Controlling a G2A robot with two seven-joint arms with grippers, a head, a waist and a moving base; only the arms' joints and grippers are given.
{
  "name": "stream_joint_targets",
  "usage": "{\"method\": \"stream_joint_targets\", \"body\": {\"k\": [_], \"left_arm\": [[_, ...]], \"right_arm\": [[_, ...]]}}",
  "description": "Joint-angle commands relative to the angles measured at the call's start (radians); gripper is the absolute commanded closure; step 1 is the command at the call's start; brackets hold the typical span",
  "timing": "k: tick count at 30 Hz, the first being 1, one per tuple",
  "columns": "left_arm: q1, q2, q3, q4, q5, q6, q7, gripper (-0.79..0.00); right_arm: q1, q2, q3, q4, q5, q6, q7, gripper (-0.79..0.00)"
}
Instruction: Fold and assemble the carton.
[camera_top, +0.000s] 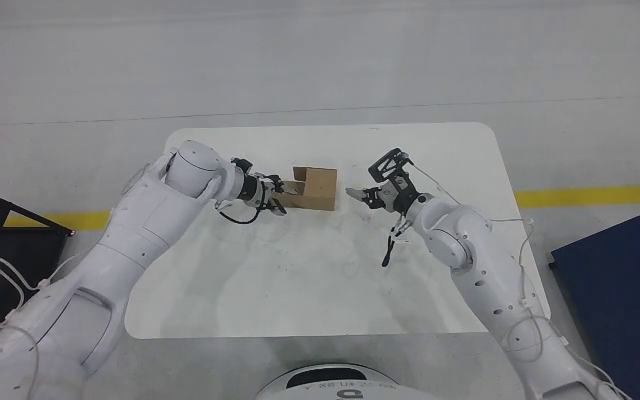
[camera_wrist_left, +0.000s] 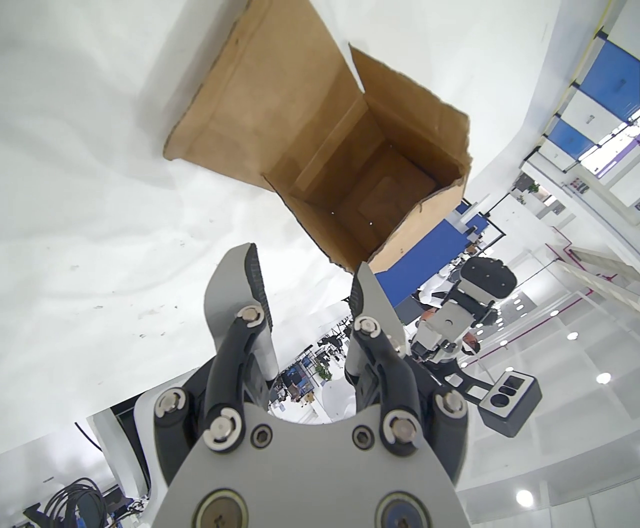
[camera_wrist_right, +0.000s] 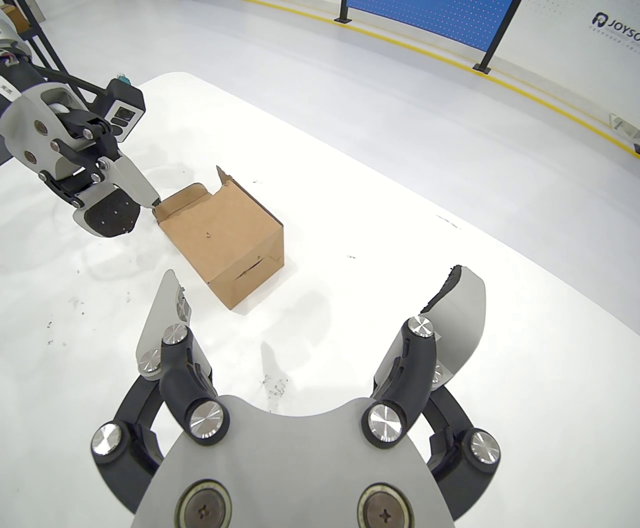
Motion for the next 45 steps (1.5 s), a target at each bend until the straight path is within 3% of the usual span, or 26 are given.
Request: {"method": "stream_joint_targets", "body": {"k": [1, 4, 12, 13, 15, 17, 18, 26, 30, 33, 37, 41, 43, 45], "left_arm": [[-0.002, -0.005, 0.000, 0.008, -0.011, 0.011, 0.005, -0.409], [-0.010, -0.016, 0.009, 0.022, -0.024, 0.023, 0.011, -0.570], [-0.046, -0.052, 0.042, 0.098, -0.048, 0.053, 0.013, -0.536], [-0.052, -0.057, 0.048, 0.110, -0.051, 0.060, 0.003, -0.489], [-0.068, -0.067, 0.064, 0.131, -0.045, 0.067, -0.009, -0.326], [-0.083, -0.076, 0.078, 0.152, -0.037, 0.070, -0.020, -0.068], [-0.089, -0.080, 0.083, 0.162, -0.036, 0.068, -0.025, 0.000], [-0.135, -0.098, 0.121, 0.199, 0.063, 0.014, -0.006, 0.000], [-0.165, -0.073, 0.142, 0.105, 0.279, -0.017, 0.099, 0.000], [-0.147, -0.038, 0.135, -0.044, 0.439, 0.015, 0.200, 0.000], [-0.080, 0.020, 0.098, -0.263, 0.616, 0.041, 0.274, 0.000], [0.010, 0.076, 0.030, -0.465, 0.734, 0.001, 0.311, 0.000], [0.064, 0.100, -0.022, -0.543, 0.749, -0.022, 0.327, 0.000], [0.074, 0.104, -0.032, -0.554, 0.745, -0.027, 0.325, 0.000]], "right_arm": [[0.000, 0.000, 0.002, 0.001, 0.000, -0.001, -0.001, -0.785], [-0.001, 0.000, 0.006, 0.002, 0.000, -0.003, -0.003, -0.785], [-0.009, 0.002, 0.016, -0.004, -0.009, -0.021, 0.004, -0.785], [-0.010, 0.002, 0.017, -0.005, -0.010, -0.023, 0.005, -0.785], [-0.010, 0.002, 0.018, -0.007, -0.011, -0.029, 0.004, -0.785], [-0.011, 0.002, 0.019, -0.008, -0.013, -0.034, 0.004, -0.785], [-0.011, 0.003, 0.019, -0.009, -0.015, -0.035, 0.004, -0.785], [-0.021, 0.004, 0.031, -0.019, -0.013, -0.040, 0.000, -0.785], [-0.034, 0.006, 0.049, -0.032, 0.000, -0.044, -0.011, -0.785], [-0.047, 0.007, 0.062, -0.045, 0.025, -0.052, -0.028, -0.785], [-0.064, 0.006, 0.069, -0.054, 0.136, -0.118, -0.056, -0.785], [-0.068, 0.007, 0.072, -0.054, 0.191, -0.165, -0.056, -0.785], [-0.071, 0.007, 0.072, -0.051, 0.203, -0.173, -0.058, -0.785], [-0.076, 0.007, 0.072, -0.047, 0.232, -0.181, -0.053, -0.785]]}}
